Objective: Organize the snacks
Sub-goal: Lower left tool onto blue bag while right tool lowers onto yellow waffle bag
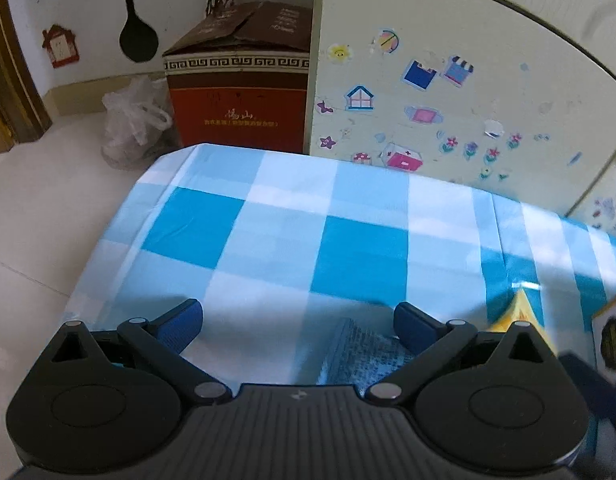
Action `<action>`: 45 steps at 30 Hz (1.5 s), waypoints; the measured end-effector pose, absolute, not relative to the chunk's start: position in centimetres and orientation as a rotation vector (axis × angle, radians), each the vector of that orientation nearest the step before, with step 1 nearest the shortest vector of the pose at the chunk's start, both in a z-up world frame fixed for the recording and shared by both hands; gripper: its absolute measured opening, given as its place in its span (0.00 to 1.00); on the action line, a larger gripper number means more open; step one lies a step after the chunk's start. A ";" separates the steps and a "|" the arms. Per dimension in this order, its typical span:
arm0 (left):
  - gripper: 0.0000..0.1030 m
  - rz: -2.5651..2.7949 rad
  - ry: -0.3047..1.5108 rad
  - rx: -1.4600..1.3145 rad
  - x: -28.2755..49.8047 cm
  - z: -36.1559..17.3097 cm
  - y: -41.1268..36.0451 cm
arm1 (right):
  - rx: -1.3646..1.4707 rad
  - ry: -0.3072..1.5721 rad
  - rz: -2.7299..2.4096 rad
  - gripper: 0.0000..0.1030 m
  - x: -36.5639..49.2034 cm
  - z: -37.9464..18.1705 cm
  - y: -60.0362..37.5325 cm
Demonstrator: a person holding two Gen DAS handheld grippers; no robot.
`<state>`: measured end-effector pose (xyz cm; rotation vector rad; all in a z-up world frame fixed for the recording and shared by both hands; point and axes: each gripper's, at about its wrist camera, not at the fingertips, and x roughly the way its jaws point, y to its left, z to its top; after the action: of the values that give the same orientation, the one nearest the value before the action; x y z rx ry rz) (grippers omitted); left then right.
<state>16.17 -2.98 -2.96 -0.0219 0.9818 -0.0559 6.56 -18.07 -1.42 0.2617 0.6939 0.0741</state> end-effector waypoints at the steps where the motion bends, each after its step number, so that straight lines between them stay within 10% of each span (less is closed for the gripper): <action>1: 1.00 -0.057 0.983 -0.010 15.9 -2.9 -2.8 | 0.264 0.702 0.075 0.57 6.8 -1.8 -18.2; 19: 1.00 -0.017 1.112 0.124 9.4 -1.9 2.9 | 0.377 0.820 0.175 0.56 5.9 -1.5 -18.6; 28: 1.00 -0.268 1.004 0.160 7.1 0.1 1.8 | 0.378 0.776 0.151 0.78 6.4 -1.9 -19.2; 45: 1.00 -0.439 1.034 0.206 7.3 -2.7 -1.9 | 0.143 0.789 0.156 0.86 7.1 -2.9 -16.1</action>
<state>7.29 -1.85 -2.72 0.2055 1.0344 -0.4390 7.15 -16.12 -2.87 0.1431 0.7888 0.1562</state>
